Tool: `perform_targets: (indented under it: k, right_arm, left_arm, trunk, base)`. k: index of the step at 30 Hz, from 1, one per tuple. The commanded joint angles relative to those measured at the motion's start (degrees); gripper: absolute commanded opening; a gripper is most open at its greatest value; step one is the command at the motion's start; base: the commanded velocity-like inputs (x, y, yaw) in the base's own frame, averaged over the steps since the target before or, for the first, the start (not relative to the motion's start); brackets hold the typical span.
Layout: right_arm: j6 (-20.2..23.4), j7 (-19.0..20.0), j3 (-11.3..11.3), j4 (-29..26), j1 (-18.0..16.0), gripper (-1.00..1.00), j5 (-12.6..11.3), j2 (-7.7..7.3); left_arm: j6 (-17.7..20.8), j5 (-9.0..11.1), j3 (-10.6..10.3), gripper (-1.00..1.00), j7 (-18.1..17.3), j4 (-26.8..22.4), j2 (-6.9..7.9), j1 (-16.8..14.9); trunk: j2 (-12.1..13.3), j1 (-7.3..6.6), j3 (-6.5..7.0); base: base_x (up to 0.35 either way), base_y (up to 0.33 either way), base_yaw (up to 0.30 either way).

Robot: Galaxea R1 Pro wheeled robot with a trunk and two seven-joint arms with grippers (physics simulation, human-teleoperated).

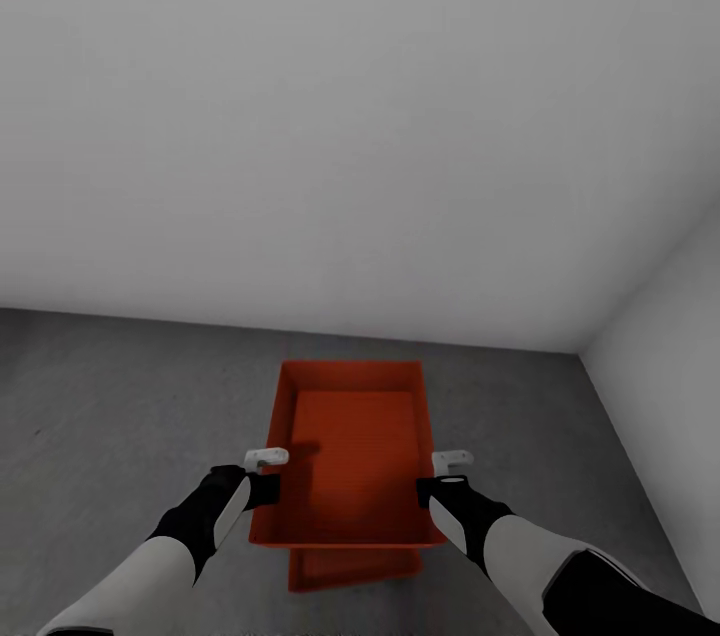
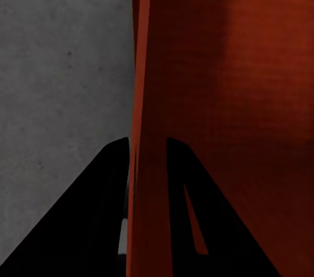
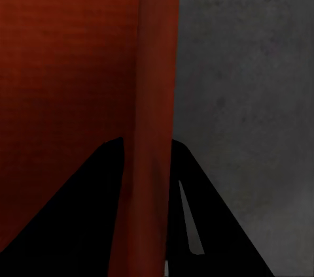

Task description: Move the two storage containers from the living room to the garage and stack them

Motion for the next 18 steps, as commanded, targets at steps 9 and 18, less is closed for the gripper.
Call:
perform_targets:
  k: [9, 18]
  right_arm:
    - [0.4, -0.9, 0.8, 0.3, 0.0, -1.00, -0.7, -0.03]
    - [0.5, -0.9, 0.8, 0.3, -0.1, -1.00, -0.7, 0.06]
  left_arm:
    - [-1.6, -2.1, -0.3, -1.00, 1.1, -0.2, 0.06, 0.0]
    - [-1.5, -2.1, -0.3, -1.00, 1.1, -0.2, 0.06, 0.0]
  trunk:
    - [-0.1, 0.02, -0.46]
    - [-0.1, 0.02, -0.47]
  base:
    - [0.000, 0.000, 0.000]
    - [0.000, 0.000, 0.112]
